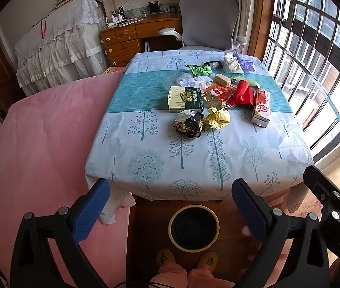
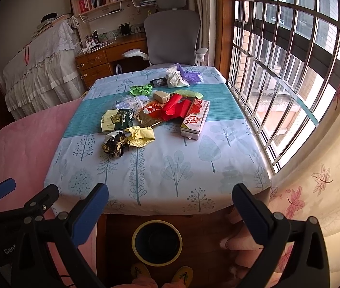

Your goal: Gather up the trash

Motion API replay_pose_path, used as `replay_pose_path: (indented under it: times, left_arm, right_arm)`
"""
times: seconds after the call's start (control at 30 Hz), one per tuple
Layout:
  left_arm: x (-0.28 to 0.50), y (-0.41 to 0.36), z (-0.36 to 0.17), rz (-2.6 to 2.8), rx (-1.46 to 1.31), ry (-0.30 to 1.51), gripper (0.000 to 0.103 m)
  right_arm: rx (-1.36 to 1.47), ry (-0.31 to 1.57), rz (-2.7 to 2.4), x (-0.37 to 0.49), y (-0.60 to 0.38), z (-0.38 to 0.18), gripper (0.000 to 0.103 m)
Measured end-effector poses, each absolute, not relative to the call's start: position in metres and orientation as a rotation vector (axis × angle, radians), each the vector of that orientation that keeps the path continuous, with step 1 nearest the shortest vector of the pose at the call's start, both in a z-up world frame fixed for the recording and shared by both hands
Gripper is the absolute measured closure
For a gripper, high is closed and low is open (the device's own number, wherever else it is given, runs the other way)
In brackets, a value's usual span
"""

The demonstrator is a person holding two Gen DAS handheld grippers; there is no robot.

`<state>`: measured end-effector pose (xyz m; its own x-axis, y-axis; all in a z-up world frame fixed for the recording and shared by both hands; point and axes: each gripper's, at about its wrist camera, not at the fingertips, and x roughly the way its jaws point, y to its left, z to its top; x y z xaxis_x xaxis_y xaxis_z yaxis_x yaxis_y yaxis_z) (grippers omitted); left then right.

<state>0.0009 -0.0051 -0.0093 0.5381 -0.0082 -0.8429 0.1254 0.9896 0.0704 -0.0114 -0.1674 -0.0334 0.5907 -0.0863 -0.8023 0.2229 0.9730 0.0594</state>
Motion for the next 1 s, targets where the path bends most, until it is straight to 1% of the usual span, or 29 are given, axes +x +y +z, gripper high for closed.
replay_pose_path:
  times: [0.6,1.0]
  left_arm:
    - [-0.020,-0.004,-0.006,-0.033,0.092,0.973,0.003]
    - [-0.027,-0.003,-0.007,0.026,0.092,1.003,0.003]
  right_arm:
    - [0.151,0.913,-0.125,-0.018,-0.178,-0.028,0.000]
    - [0.157,0.905,-0.050,-0.017,-0.177,-0.028,0.000]
